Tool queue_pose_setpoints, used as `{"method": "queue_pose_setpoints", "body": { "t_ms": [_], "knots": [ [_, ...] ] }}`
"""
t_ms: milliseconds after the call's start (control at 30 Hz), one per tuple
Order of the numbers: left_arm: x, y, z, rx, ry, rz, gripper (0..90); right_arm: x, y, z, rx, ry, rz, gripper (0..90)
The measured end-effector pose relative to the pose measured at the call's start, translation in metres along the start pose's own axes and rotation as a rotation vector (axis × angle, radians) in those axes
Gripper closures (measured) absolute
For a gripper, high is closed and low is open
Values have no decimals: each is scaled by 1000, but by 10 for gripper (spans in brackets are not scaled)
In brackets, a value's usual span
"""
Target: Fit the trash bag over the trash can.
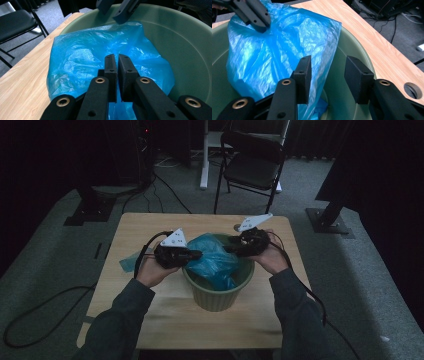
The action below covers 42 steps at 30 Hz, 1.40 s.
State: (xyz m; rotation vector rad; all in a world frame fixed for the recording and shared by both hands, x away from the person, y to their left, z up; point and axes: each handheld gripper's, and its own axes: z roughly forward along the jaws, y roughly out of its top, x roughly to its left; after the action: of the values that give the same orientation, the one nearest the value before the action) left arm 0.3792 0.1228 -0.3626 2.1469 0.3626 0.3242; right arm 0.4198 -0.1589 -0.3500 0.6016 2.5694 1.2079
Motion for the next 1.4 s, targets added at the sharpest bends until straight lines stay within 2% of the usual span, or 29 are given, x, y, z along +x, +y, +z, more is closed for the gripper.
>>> {"method": "queue_pose_setpoints", "body": {
  "t_ms": [200,433,567,600,633,667,933,1200,1400],
  "knots": [
    [-2,1,-1,-12,0,2,879,-1,4,7,28,16,1,566],
    [-4,1,-1,-20,3,6,897,-4,2,14,86,31,23,573],
    [-4,1,-1,-23,6,1,898,-3,1,17,118,89,28,763],
    [-4,1,-1,-23,6,1,898,-3,1,17,118,89,28,763],
    [-4,1,-1,-22,7,1,898,-3,0,17,118,93,20,812],
    [-4,1,-1,-21,7,1,898,0,0,16,117,87,13,900],
    [-5,-1,-1,-24,5,-2,898,2,-1,9,109,72,5,900],
    [-5,-2,-2,-27,1,-7,893,3,-6,2,78,52,9,900],
    [-7,-4,-8,-34,-13,-18,815,9,-14,-7,63,43,0,900]
  ]
}}
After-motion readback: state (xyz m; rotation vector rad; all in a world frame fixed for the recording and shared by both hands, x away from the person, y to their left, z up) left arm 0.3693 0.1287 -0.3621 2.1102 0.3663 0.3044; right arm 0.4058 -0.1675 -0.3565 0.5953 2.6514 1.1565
